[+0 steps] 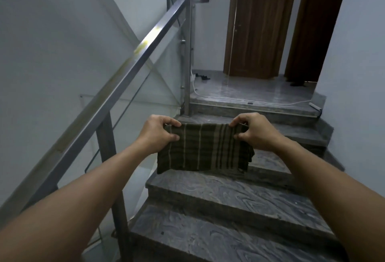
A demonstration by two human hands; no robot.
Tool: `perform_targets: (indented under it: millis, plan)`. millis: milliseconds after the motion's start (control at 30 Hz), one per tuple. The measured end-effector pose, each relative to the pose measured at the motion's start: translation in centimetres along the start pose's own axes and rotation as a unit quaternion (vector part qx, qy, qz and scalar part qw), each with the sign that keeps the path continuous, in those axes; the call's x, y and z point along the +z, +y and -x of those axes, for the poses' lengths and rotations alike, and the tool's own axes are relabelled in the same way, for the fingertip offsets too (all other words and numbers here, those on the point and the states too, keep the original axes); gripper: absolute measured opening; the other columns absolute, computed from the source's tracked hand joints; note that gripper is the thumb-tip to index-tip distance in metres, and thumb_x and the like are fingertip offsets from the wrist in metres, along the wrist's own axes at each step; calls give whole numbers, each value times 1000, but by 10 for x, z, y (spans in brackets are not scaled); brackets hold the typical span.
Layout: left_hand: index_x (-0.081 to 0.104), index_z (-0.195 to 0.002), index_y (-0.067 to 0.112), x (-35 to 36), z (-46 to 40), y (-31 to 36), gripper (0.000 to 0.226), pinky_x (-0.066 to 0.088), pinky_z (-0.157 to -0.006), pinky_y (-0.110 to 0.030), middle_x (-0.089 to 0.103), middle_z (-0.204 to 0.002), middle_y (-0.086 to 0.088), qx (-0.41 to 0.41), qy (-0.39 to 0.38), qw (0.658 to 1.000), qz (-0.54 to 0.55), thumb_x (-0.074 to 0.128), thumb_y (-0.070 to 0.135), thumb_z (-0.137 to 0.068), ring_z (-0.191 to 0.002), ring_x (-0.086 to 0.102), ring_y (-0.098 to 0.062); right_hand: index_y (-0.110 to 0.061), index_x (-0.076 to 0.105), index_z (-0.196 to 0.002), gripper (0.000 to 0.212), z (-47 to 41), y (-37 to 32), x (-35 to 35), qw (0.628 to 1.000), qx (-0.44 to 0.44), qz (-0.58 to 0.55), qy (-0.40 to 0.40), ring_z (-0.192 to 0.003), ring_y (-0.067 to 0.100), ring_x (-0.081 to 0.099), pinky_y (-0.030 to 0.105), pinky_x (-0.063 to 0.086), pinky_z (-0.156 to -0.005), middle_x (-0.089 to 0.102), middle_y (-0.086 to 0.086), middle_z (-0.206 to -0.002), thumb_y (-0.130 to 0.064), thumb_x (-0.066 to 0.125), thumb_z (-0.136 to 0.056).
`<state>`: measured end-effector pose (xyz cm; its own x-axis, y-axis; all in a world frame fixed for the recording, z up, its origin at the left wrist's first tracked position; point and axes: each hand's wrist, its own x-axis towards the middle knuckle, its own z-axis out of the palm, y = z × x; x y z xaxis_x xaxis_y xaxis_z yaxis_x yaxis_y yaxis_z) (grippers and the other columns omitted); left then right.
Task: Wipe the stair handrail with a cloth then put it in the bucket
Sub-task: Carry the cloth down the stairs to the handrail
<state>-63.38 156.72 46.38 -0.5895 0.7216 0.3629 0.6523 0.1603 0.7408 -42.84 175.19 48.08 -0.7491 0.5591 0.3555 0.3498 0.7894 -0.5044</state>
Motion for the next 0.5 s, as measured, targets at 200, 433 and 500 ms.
perform_targets:
  millis: [200,433,500]
  plan:
    - [69,-104,19,-41,-55,-2,33,54,-89,-40,62,-107,-4,18,41,998,-38,77,9,-74,-102,59,-22,-23,65,-104,30,-83,-22,3,999,-48,-21,-1,-106,10,47,16,43,-75,55,-4,-111,-6,71,-80]
    - [72,-104,15,-106,-146,-11,34,54,-89,-35,65,-102,-2,45,95,993,-61,79,8,-72,-98,61,-19,-23,68,-100,28,-201,-63,8,994,-105,-12,40,-97,19,60,27,52,-79,62,2,-106,-2,70,-80]
    - [72,-100,18,-128,-176,-8,32,55,-86,-33,66,-98,-2,42,111,992,-50,81,8,-70,-94,63,-18,-22,68,-100,29,-237,-80,3,993,-104,-16,51,-97,20,60,31,54,-83,63,3,-107,0,69,-81]
